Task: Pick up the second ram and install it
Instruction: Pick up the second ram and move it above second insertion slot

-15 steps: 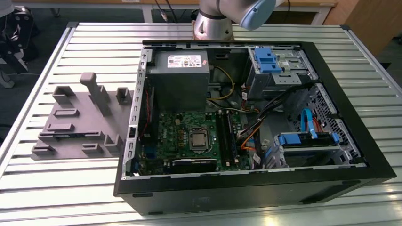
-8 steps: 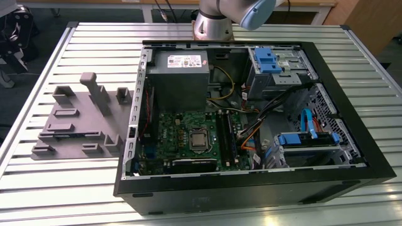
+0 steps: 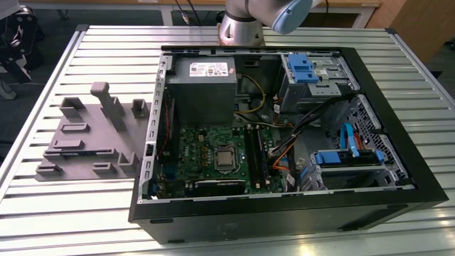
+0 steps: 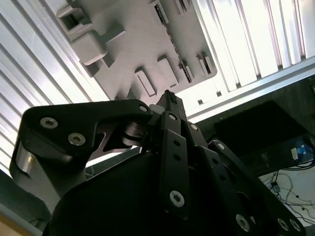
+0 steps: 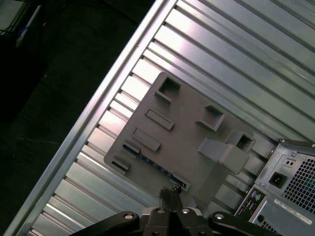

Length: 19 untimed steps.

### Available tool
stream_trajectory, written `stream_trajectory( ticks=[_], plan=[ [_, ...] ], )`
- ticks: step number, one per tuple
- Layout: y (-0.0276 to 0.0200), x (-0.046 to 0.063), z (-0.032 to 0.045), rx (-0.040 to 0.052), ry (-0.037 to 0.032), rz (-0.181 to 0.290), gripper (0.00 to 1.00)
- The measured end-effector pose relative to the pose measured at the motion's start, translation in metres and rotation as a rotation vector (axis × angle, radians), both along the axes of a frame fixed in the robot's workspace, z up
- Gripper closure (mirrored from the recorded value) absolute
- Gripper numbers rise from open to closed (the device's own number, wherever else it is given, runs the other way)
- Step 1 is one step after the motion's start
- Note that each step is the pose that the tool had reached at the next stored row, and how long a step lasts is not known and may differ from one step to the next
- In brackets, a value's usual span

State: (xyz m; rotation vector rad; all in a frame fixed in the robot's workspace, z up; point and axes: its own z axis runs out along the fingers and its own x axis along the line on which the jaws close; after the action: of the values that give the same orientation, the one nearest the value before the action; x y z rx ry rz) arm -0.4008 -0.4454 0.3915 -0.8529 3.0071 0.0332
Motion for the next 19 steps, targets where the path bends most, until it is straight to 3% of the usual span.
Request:
stream_trajectory(
  ticks=[19],
  plan=[
    [0.0000, 0.0000, 0.0000, 0.0000, 0.0000, 0.018, 0.89]
  ],
)
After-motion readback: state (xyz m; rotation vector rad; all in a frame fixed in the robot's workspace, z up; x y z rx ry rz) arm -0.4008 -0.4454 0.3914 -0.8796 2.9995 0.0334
